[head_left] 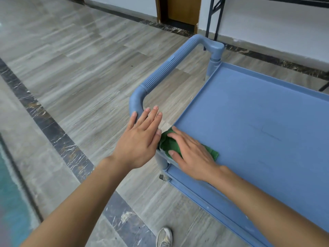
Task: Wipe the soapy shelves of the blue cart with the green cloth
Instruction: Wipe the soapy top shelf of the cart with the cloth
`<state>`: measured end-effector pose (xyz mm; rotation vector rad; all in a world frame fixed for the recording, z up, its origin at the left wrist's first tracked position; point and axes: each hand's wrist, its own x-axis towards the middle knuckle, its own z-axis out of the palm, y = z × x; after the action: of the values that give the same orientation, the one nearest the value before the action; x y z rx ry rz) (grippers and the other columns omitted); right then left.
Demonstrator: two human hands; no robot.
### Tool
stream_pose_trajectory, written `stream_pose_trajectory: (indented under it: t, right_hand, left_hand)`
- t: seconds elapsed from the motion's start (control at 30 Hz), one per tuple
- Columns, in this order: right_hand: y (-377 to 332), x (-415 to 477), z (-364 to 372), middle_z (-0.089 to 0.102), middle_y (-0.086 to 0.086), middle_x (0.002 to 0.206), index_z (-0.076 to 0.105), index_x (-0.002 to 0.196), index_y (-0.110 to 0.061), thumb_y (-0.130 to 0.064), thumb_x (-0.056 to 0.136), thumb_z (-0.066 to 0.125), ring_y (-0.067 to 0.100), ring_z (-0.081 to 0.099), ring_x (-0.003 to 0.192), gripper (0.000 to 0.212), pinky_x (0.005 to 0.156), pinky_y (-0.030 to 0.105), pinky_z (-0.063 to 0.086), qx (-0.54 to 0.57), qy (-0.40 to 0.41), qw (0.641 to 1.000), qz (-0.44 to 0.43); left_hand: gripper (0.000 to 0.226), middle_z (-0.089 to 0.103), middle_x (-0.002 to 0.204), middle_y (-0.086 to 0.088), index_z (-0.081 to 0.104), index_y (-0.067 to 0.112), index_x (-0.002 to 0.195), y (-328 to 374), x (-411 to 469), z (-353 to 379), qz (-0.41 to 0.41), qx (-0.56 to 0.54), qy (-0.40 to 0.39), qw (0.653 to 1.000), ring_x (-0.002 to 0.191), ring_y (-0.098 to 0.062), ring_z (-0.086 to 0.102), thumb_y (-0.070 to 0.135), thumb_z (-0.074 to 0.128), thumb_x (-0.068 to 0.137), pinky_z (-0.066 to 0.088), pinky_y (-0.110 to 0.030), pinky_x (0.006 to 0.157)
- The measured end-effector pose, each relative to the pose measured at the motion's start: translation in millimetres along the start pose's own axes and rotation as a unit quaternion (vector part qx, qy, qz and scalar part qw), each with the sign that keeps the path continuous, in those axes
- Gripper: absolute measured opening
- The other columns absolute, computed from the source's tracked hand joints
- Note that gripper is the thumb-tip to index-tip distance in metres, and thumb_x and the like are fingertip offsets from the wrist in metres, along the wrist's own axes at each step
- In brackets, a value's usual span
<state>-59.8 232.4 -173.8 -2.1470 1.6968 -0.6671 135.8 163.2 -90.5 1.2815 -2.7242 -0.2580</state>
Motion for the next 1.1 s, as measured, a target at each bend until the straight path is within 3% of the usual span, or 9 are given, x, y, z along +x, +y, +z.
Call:
stream_pose_trajectory:
  t: [0.1, 0.23, 0.37, 0.53, 0.7, 0.8, 0.93, 1.1]
  right_hand:
    - [-11.8, -4.0, 7.7, 0.029, -0.001, 0.162, 0.02, 0.156, -0.024, -0.044, 0.1, 0.044, 0.017, 0.034, 0.145, 0.064, 0.111, 0.037, 0.037, -0.043, 0.008, 0.999, -0.003]
    - [-11.4, -17.3, 7.1, 0.042, -0.004, 0.153, 0.046, 0.144, -0.029, -0.048, 0.097, 0.05, 0.021, 0.051, 0.124, 0.051, 0.095, 0.037, 0.046, -0.102, -0.013, 0.988, -0.119]
    - [10.7, -39.6, -8.0, 0.041, -0.004, 0.155, 0.055, 0.136, -0.032, -0.042, 0.1, 0.05, 0.024, 0.049, 0.124, 0.037, 0.097, 0.039, 0.048, -0.102, -0.052, 0.979, -0.169]
    - [45.9, -134.3, -45.3, 0.038, -0.012, 0.157, 0.057, 0.135, -0.037, -0.046, 0.103, 0.045, 0.021, 0.051, 0.122, 0.035, 0.092, 0.037, 0.049, -0.126, -0.045, 0.977, -0.166]
    - [65.7, -257.2, -91.7, 0.046, -0.018, 0.15, 0.064, 0.129, -0.039, -0.047, 0.1, 0.049, 0.016, 0.057, 0.112, 0.033, 0.086, 0.034, 0.055, -0.161, -0.01, 0.982, -0.095]
    - [71.0, -329.4, -118.7, 0.055, -0.016, 0.142, 0.07, 0.123, -0.037, -0.046, 0.097, 0.051, 0.016, 0.057, 0.104, 0.033, 0.083, 0.032, 0.054, -0.185, 0.033, 0.982, -0.022]
    - [75.3, -426.2, -148.8, 0.061, -0.013, 0.136, 0.072, 0.12, -0.036, -0.047, 0.097, 0.049, 0.018, 0.058, 0.095, 0.034, 0.084, 0.031, 0.05, -0.263, 0.062, 0.959, 0.091]
    - [73.1, -540.2, -181.8, 0.061, -0.003, 0.136, 0.071, 0.123, -0.023, -0.037, 0.102, 0.043, 0.024, 0.063, 0.09, 0.038, 0.084, 0.033, 0.049, -0.363, 0.092, 0.894, 0.244]
  left_hand:
    - [0.058, -0.003, 0.168, 0.009, 0.012, 0.022, 0.161, 3.6, 0.8, -3.4, -0.015, -0.034, -0.015, 0.999, 0.154, -0.007, -0.011, 0.042, 0.015, 0.107, -0.013, -0.036, 0.124]
    - [0.057, 0.0, 0.169, 0.008, 0.016, 0.02, 0.161, 9.6, -2.1, -1.4, -0.029, -0.028, -0.001, 0.999, 0.155, -0.009, -0.008, 0.04, 0.018, 0.108, -0.013, -0.036, 0.124]
    - [0.058, 0.001, 0.169, 0.008, 0.017, 0.02, 0.161, 7.6, -1.3, 0.1, -0.033, -0.017, -0.002, 0.999, 0.154, -0.008, -0.008, 0.044, 0.015, 0.108, -0.015, -0.034, 0.123]
    - [0.068, -0.001, 0.169, 0.008, 0.014, 0.021, 0.162, 6.3, -0.5, 2.5, -0.04, 0.004, -0.013, 0.999, 0.154, -0.007, -0.012, 0.054, 0.005, 0.103, -0.014, -0.036, 0.124]
    - [0.071, 0.004, 0.17, -0.002, 0.023, 0.015, 0.159, 32.5, -1.8, 16.4, -0.122, 0.035, 0.031, 0.991, 0.156, -0.018, -0.005, 0.057, 0.009, 0.103, -0.005, -0.046, 0.126]
    - [0.073, 0.018, 0.168, -0.006, 0.034, 0.013, 0.156, 97.1, -5.7, 40.6, -0.044, 0.033, 0.035, 0.998, 0.156, -0.024, 0.009, 0.056, 0.012, 0.101, -0.002, -0.051, 0.125]
    - [0.07, 0.041, 0.157, -0.011, 0.057, 0.01, 0.142, 214.3, -23.4, 90.2, 0.19, -0.016, -0.006, 0.982, 0.146, -0.034, 0.036, 0.052, 0.017, 0.104, 0.017, -0.059, 0.12]
    - [0.056, 0.044, 0.156, -0.007, 0.06, 0.014, 0.14, 318.3, -50.8, 133.1, 0.336, -0.069, -0.012, 0.939, 0.146, -0.031, 0.037, 0.047, 0.033, 0.104, 0.02, -0.059, 0.115]
